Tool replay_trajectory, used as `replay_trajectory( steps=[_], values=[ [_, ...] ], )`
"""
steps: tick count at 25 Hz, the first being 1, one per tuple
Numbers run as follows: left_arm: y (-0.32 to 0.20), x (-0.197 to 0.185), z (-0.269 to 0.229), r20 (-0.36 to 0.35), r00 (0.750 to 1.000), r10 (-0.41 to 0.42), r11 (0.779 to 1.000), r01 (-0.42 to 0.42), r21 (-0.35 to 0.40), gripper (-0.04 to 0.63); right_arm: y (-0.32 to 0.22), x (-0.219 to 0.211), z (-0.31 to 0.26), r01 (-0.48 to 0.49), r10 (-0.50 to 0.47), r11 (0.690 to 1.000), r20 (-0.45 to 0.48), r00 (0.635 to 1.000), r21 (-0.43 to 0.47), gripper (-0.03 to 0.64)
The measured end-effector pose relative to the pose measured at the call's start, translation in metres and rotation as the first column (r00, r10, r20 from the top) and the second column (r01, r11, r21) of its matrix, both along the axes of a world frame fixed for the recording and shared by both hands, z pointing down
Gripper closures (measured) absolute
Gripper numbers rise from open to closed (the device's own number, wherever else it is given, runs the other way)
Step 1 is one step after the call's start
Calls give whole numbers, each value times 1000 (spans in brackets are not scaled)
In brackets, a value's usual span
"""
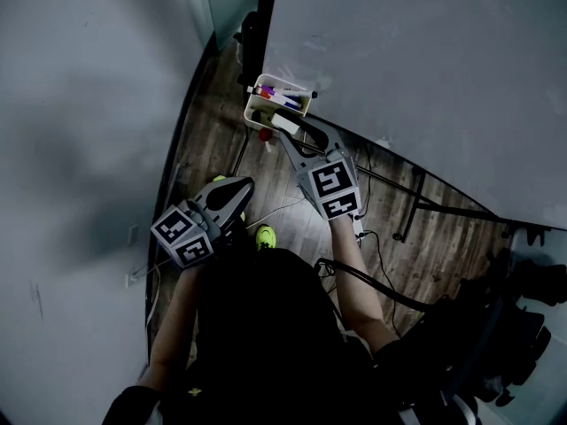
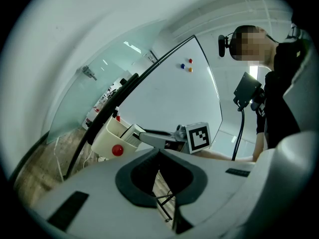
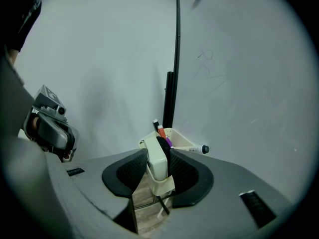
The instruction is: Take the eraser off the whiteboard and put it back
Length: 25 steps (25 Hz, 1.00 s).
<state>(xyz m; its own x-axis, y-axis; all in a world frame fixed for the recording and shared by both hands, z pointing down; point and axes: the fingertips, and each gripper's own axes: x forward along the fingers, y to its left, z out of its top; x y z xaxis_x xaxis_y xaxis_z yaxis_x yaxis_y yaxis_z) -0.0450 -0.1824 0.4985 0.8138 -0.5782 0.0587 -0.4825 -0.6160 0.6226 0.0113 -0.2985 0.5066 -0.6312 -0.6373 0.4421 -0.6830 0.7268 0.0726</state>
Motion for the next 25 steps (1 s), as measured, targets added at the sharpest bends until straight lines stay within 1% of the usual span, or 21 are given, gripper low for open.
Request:
replay_trajectory(
  steps=[5, 8, 14, 25],
  values=[
    [0, 1, -5, 2, 1000, 0, 1000, 0, 8, 595, 1, 0, -2, -3, 3, 1000, 1, 1000, 5, 471],
    [1, 2, -8, 7, 1000, 2, 1000, -2, 11, 595, 2, 0, -7, -4, 3, 1000, 19, 1000, 14, 471],
    [6, 7, -16, 18, 1000, -4, 999, 3, 41, 595, 11, 2, -20, 10, -12, 999, 44, 999, 36, 469],
    [27, 14, -27, 54, 997, -61, 995, 57, 76, 595, 41, 15, -35, 38, -42, 997, 61, 997, 64, 469]
  ],
)
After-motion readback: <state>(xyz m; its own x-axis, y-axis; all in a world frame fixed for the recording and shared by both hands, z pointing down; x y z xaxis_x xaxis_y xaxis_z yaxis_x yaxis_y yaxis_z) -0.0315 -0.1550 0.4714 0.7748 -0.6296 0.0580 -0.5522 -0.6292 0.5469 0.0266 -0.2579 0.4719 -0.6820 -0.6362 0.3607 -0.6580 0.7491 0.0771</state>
